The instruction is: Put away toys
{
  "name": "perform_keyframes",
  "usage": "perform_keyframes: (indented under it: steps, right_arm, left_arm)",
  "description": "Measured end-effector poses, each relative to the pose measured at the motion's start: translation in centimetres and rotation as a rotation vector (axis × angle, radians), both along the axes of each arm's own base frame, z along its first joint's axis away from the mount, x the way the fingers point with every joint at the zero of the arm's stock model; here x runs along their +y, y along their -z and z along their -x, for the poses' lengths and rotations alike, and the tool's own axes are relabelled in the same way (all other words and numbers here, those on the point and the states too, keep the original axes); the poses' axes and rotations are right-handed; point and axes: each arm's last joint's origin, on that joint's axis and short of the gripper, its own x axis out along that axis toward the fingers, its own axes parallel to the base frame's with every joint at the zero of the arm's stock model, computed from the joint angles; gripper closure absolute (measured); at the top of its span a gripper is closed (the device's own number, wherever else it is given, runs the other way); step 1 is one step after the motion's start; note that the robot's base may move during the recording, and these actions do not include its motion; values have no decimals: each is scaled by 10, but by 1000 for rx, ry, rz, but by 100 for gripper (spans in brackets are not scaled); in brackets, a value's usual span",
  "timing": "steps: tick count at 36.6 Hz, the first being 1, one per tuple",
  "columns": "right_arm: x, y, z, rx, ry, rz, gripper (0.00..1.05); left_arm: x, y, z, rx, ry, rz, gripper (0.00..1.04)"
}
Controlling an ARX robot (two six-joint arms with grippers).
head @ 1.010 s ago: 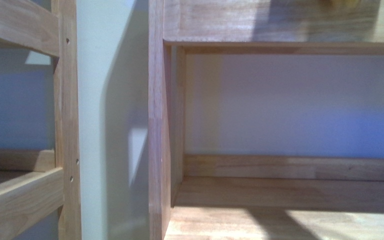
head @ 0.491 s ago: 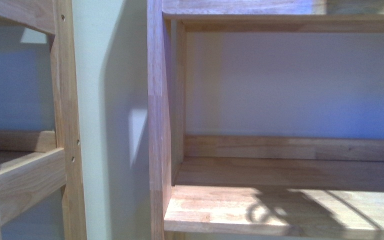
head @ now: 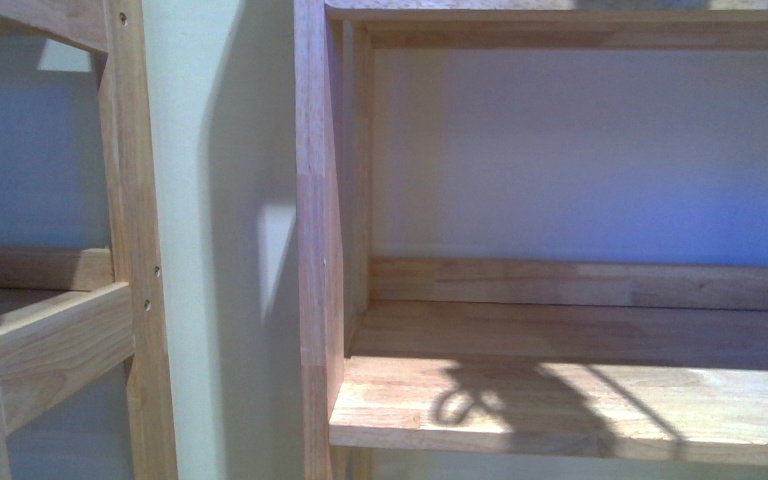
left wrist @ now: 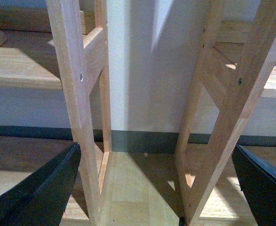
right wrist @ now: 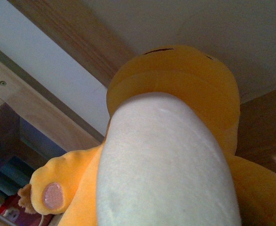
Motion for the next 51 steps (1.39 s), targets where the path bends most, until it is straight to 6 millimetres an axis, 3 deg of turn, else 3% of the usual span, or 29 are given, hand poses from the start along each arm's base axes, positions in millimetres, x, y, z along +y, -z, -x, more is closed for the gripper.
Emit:
perform_keyframes:
  steps: [7,25,29,36,42,48,51]
  right_arm:
    - [-8,4,-10,9,13,-8,94]
    - [-12,-1,-10,-71,73,56,26]
    - [-19,-3,-3,-106,101,82,5]
    - [-33,-12,19,-164,131,89,6]
    - [-48,-18,51,-225,167,93,6]
    - [-60,-12,77,-256,261,144,6]
    - [-69,1,97,-278,375,222,6]
  left_arm:
    - [0,0,0,0,0,0,6]
    - [0,0,0,0,0,0,6]
    - [0,0,0,0,0,0,6]
    - [0,0,0,0,0,0,6]
    - [0,0,0,0,0,0,6]
    - [0,0,0,0,0,0,6]
    - [0,0,0,0,0,0,6]
